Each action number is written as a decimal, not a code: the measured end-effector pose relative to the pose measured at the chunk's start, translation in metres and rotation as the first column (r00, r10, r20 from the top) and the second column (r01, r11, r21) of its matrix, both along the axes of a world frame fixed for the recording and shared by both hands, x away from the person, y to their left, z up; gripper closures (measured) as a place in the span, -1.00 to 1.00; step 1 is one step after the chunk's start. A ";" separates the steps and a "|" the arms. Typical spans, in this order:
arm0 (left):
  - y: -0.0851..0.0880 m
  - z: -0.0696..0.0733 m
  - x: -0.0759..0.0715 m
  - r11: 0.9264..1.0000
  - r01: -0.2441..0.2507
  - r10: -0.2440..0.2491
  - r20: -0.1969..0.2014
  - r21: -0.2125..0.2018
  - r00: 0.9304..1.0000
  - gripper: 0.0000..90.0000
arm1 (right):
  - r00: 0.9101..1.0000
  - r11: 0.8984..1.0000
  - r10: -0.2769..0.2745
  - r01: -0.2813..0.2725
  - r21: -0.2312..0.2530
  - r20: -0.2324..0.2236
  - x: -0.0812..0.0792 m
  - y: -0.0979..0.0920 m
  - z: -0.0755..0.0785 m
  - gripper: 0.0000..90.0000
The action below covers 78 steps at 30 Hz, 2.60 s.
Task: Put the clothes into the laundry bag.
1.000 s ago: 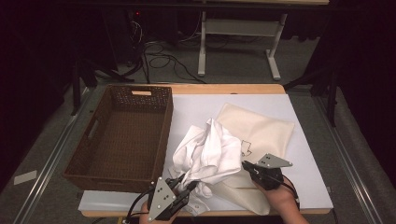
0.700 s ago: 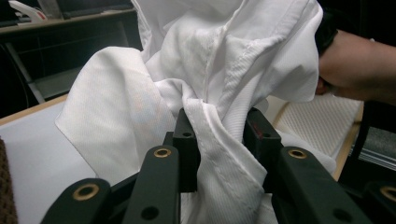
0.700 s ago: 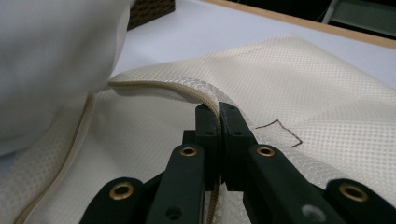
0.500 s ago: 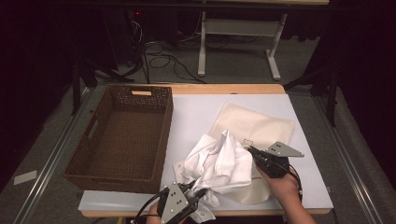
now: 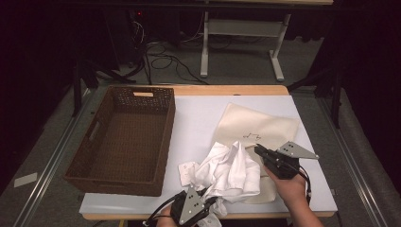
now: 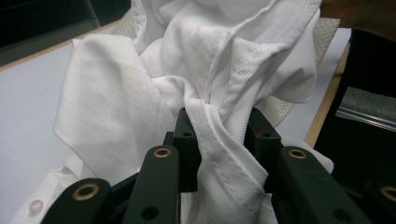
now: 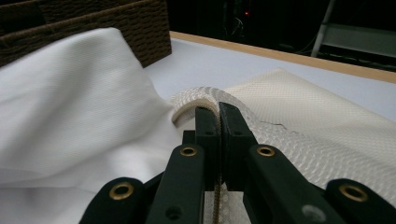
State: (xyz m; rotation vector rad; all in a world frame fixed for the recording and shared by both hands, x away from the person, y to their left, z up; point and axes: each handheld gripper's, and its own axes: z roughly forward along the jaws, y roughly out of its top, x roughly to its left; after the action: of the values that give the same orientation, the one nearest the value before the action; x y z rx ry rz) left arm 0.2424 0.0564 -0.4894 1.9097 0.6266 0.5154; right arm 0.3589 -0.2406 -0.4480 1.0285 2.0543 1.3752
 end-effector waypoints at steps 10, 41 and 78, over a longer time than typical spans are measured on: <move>0.028 0.022 0.025 0.986 -0.123 0.124 0.000 -0.116 0.992 0.56 | 0.999 0.998 0.030 -0.028 0.060 -0.025 -0.007 0.013 -0.001 0.97; -0.060 -0.020 0.082 0.999 -0.041 0.032 -0.231 -0.033 0.973 0.54 | 0.998 0.996 0.063 -0.063 0.064 0.015 -0.021 0.011 -0.002 0.97; -0.054 -0.008 0.065 0.988 -0.059 0.033 -0.176 -0.146 0.984 -0.35 | 0.997 0.996 0.076 -0.076 0.034 0.025 -0.029 0.010 -0.007 0.98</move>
State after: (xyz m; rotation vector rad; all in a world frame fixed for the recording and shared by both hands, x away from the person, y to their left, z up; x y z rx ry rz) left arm 0.3073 0.0027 -0.4976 1.8119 0.8016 0.3235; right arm 0.3303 -0.2302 -0.4547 0.9530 2.0784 1.4594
